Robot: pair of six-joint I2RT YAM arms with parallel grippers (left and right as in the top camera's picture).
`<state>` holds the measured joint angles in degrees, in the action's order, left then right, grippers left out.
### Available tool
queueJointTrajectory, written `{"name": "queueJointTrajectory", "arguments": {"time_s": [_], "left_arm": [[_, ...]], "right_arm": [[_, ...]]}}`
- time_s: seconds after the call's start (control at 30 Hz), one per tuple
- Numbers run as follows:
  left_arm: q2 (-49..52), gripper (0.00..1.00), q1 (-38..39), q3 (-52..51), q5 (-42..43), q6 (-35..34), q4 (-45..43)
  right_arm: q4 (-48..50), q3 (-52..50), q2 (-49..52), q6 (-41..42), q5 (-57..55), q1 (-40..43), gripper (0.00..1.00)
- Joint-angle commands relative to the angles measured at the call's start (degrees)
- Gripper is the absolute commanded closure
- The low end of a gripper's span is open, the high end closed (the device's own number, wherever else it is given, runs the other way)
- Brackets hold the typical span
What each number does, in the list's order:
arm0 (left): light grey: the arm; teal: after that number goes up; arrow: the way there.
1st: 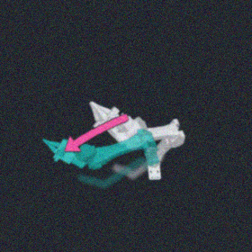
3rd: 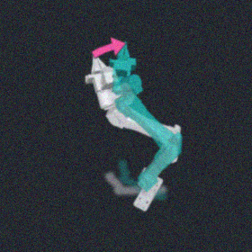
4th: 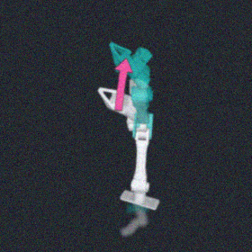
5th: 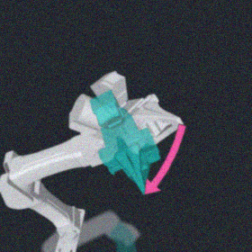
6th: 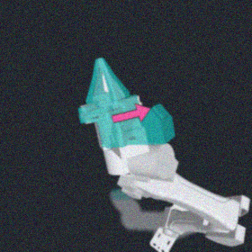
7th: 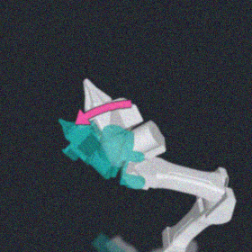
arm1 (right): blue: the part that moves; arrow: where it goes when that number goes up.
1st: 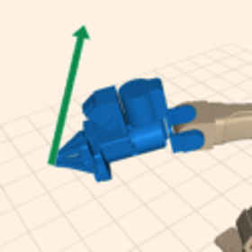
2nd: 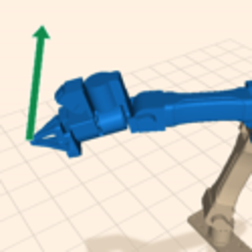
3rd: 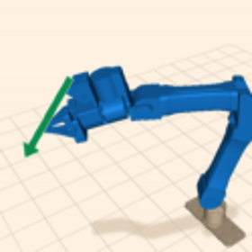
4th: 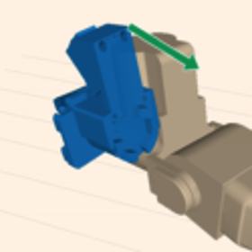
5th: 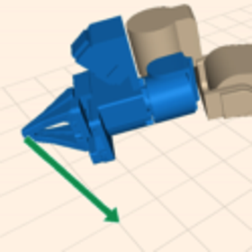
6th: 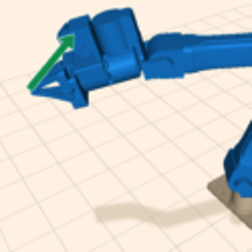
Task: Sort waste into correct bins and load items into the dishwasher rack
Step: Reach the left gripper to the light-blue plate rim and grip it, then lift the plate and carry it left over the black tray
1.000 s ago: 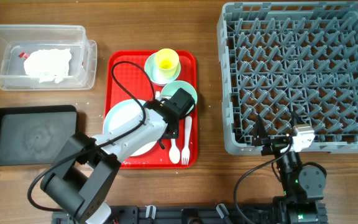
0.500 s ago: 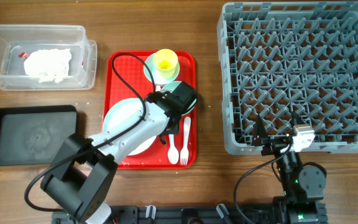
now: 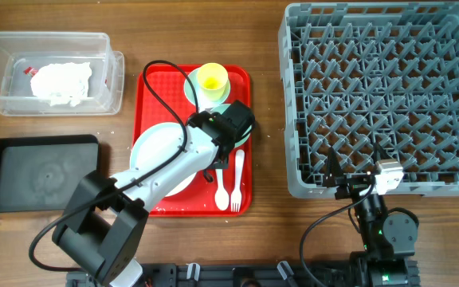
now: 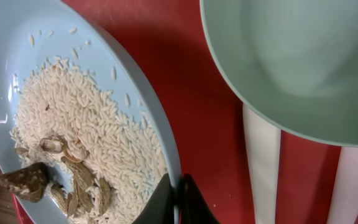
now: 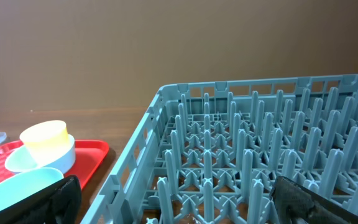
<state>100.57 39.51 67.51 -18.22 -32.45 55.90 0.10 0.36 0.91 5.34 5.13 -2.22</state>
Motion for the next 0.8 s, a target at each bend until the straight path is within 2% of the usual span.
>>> {"name": "queueJointTrajectory", "arguments": {"time_s": [0.0, 0.2, 0.4, 0.77], "left_arm": [[0.6, 0.96, 0.0, 1.1, -3.2, -0.8, 0.7], [0.6, 0.96, 0.0, 1.1, -3.6, -0.8, 1.1], [0.6, 0.96, 0.0, 4.5, -7.0, -0.8, 5.6], [0.6, 0.96, 0.0, 5.7, -14.0, -0.8, 8.1]], "right_arm": [[0.3, -0.1, -0.3, 0.7, 0.7, -0.2, 0.00], [0.3, -0.1, -0.3, 0.7, 0.7, -0.2, 0.00], [0.3, -0.1, -0.2, 0.7, 0.7, -0.2, 0.00], [0.3, -0.1, -0.1, 0.7, 0.7, -0.2, 0.00]]}}
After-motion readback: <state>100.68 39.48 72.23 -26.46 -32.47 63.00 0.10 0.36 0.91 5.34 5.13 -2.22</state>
